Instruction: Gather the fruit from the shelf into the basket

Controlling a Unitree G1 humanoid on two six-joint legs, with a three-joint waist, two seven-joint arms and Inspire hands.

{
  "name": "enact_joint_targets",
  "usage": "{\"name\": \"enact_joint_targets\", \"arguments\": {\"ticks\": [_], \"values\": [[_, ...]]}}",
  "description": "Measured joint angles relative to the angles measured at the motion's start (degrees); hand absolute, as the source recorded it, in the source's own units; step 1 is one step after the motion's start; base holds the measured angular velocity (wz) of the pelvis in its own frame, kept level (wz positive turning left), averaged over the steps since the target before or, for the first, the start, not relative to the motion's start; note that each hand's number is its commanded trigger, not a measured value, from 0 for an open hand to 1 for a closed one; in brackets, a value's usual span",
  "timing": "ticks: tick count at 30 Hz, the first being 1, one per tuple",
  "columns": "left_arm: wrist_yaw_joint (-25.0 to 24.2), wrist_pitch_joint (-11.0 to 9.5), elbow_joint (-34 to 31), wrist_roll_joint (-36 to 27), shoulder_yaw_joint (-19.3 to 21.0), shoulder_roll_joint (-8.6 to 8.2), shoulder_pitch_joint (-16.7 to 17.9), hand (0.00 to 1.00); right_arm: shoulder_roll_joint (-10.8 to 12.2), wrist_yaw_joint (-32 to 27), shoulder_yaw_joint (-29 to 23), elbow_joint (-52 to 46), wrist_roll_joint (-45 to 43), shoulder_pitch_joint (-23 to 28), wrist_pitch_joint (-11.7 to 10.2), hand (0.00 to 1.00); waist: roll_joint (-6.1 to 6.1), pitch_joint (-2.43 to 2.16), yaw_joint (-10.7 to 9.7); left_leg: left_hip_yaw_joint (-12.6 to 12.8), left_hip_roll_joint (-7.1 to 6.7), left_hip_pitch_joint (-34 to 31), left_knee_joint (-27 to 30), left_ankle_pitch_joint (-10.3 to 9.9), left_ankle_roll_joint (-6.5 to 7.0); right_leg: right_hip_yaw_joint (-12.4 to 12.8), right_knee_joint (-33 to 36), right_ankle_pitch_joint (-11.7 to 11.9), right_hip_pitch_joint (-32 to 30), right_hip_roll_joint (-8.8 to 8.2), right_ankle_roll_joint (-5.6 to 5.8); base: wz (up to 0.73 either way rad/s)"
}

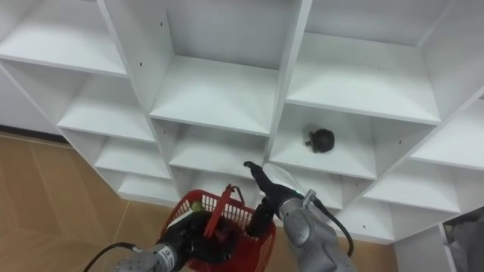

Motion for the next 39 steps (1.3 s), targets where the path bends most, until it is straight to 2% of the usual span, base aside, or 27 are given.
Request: {"name": "enact_joint_targets", "arguments": {"ticks": [6, 16, 25, 30, 32, 34, 39], "values": [[0.0, 0.0, 0.0, 0.0, -0.2, 0.21, 0.0, 1.00, 0.0, -0.2, 0.0, -0.1, 0.0, 0.0, 0.0, 0.00, -0.58, 0.03, -0.2, 0.0, 0.00, 0.0, -0.1, 0.0, 0.00, 0.0, 0.0, 0.0, 0.0, 0.00, 0.01, 0.00], [0.4, 0.0, 0.0, 0.0, 0.0, 0.77, 0.0, 1.00, 0.0, -1.5, -0.2, -0.1, 0.0, -0.1, -0.1, 0.00, -0.59, 0.04, -0.4, 0.4, 0.02, 0.0, -0.1, 0.0, 0.01, 0.0, 0.0, 0.0, -0.1, -0.06, 0.01, 0.00], [0.4, 0.0, 0.5, 0.0, 1.7, 2.27, 0.2, 1.00, -0.4, -2.6, -0.7, -2.6, 2.2, -0.2, -0.2, 0.00, -0.31, 0.03, -1.4, 0.8, 0.00, 0.9, -0.5, 0.0, 0.06, -0.1, 0.0, 0.0, 0.6, -0.17, 0.04, -0.01], [0.4, -0.1, 0.5, 0.0, 2.2, 2.52, 0.4, 1.00, -0.8, -4.1, -2.4, -3.2, 2.8, 0.1, -2.6, 0.00, 0.35, -0.09, -2.1, 0.8, -0.04, 2.2, -1.0, 0.0, 0.05, 0.0, -0.1, 0.0, 1.5, -0.19, 0.05, 0.00], [0.5, -0.1, 0.3, 0.0, 2.5, 3.15, 0.6, 1.00, -0.9, -5.0, -2.9, -3.1, 5.1, 0.4, -3.6, 0.00, 0.87, -0.15, -2.9, 0.8, -0.04, 3.0, -1.2, 0.0, 0.04, 0.2, -0.2, 0.0, 2.3, -0.16, 0.09, -0.03], [0.8, -0.2, 0.1, 0.0, 3.8, 3.05, 0.7, 1.00, -1.2, -5.4, -4.2, -3.1, 7.1, 1.6, -4.6, 0.00, 1.06, -0.28, -3.0, 0.8, -0.10, 3.2, -1.3, 0.0, 0.03, 0.2, -0.2, -0.1, 2.4, -0.17, 0.17, 0.00], [2.4, -0.5, 0.0, 0.0, 6.8, 2.77, 0.9, 1.00, -1.5, -6.0, -7.4, -3.2, 9.0, 3.5, -4.9, 0.00, 1.39, -0.64, -3.0, 1.4, -0.18, 3.7, -1.3, 0.0, 0.04, 1.1, -0.2, -0.2, 2.6, -0.23, 0.24, -0.05]]}}
